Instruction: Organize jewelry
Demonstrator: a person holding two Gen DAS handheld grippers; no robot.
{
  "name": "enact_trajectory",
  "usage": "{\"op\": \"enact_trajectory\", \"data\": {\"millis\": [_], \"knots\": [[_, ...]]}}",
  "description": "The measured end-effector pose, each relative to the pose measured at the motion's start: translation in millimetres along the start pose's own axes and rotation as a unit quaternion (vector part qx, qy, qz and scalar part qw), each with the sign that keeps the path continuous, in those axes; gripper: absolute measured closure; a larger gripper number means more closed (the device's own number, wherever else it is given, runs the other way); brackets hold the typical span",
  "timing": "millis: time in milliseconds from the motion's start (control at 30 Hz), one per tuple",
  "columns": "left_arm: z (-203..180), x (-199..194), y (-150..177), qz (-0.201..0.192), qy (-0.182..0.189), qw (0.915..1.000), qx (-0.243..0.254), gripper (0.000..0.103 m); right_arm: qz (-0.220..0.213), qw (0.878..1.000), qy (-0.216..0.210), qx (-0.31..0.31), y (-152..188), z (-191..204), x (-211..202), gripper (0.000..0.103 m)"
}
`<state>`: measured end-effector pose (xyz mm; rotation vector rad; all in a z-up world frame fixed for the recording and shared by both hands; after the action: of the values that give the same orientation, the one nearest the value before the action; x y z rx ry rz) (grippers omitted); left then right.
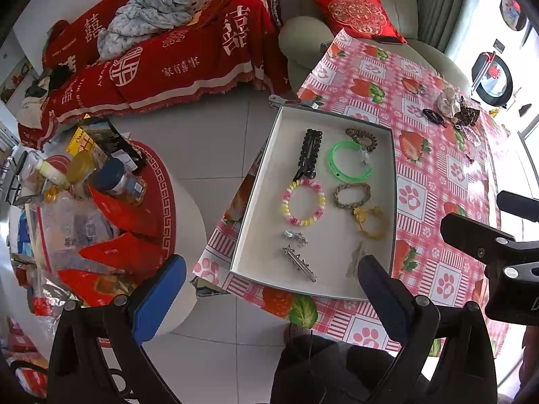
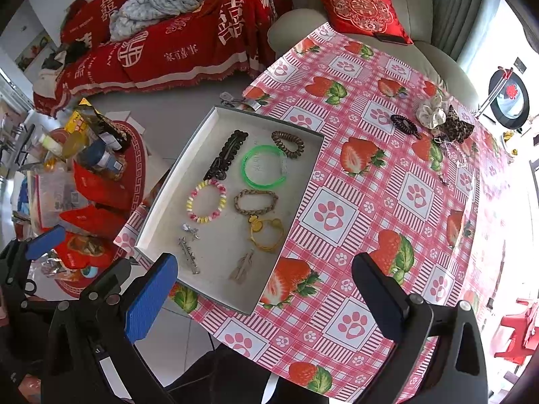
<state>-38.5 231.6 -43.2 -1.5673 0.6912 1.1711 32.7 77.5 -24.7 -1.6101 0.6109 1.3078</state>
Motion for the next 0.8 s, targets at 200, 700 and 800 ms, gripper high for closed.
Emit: {"op": "enact_trajectory", "data": {"millis": [200, 700, 800], "knots": [[0.6, -0.6, -0.5, 0.0, 0.0, 1.0, 0.001, 0.0, 0.0, 1.0, 0.001, 0.0, 0.6, 0.7, 0.3, 0.0], [2.0, -2.4, -1.7, -0.001, 0.001, 1.0, 0.003, 0.0, -0.001, 1.0, 0.0, 0.0, 0.6, 2.5, -1.4, 0.0], [2.7, -3.3, -2.1, -0.001, 0.001, 1.0, 0.004, 0.0, 0.0, 1.0, 0.0, 0.0, 0.6, 2.5, -1.3, 0.0]]}}
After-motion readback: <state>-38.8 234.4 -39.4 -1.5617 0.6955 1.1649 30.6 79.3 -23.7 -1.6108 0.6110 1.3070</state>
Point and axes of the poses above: each gripper's, at about its wrist camera, not at the fingertips, and x roughly the way its jaws point, z to its left, y to its underside, the point moved 4 cm from there along x, roughly the way its jaws point, and after that the axes turned 4 degrees about y, right-handed, at the moved point
